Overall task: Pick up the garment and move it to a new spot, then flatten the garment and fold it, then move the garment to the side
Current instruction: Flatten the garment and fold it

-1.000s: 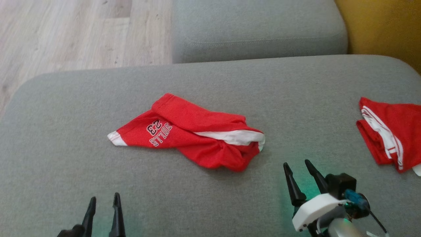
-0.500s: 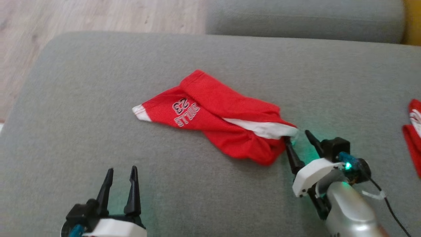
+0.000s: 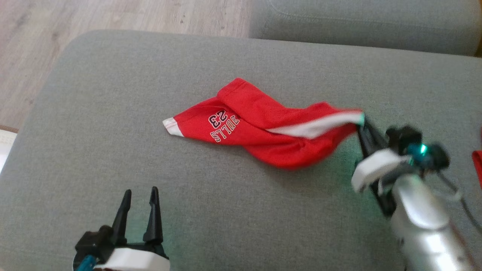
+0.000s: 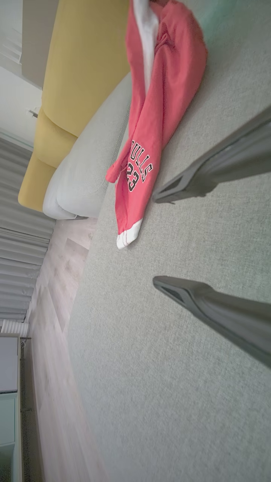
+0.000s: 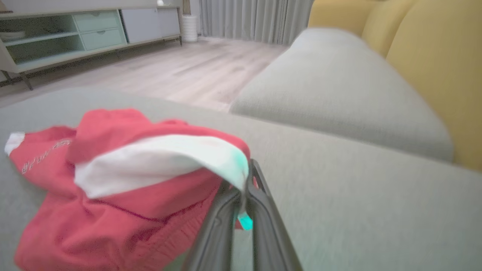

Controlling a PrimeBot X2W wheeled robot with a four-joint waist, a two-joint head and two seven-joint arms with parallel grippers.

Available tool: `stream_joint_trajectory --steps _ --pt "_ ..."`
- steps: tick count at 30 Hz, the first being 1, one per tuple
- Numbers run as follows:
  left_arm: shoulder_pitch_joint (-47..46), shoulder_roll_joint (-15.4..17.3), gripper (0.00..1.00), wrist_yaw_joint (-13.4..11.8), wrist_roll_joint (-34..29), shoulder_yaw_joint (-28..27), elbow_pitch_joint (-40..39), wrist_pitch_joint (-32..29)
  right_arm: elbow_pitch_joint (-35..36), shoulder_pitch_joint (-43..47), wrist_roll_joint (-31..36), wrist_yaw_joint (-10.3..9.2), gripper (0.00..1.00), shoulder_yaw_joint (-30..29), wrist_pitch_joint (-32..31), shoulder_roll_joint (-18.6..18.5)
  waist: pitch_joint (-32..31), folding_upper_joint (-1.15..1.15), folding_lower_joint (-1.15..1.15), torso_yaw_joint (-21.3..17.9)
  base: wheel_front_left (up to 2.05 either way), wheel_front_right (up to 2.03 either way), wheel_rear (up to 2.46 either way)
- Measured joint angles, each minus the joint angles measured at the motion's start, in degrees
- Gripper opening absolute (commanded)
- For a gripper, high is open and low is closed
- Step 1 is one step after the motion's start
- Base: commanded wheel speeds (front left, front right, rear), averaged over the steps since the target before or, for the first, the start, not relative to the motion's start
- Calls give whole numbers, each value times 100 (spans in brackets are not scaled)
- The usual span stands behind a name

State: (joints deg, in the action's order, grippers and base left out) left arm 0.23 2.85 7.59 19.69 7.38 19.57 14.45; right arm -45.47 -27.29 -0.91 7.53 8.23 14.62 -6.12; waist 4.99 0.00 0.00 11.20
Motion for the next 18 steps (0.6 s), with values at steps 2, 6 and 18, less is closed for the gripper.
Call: stream_joint_trajectory --steps 2,6,18 --pt "-1 0 100 0 1 59 16 0 223 -337 75 0 0 99 0 -69 -54 0 0 41 0 0 0" --pt "-4 0 100 0 10 354 99 0 448 -1337 168 0 0 557 0 -88 -143 0 0 239 0 0 0" --pt "41 2 100 0 -2 494 226 0 998 -3237 205 0 0 1535 2 171 -384 0 0 833 0 0 0"
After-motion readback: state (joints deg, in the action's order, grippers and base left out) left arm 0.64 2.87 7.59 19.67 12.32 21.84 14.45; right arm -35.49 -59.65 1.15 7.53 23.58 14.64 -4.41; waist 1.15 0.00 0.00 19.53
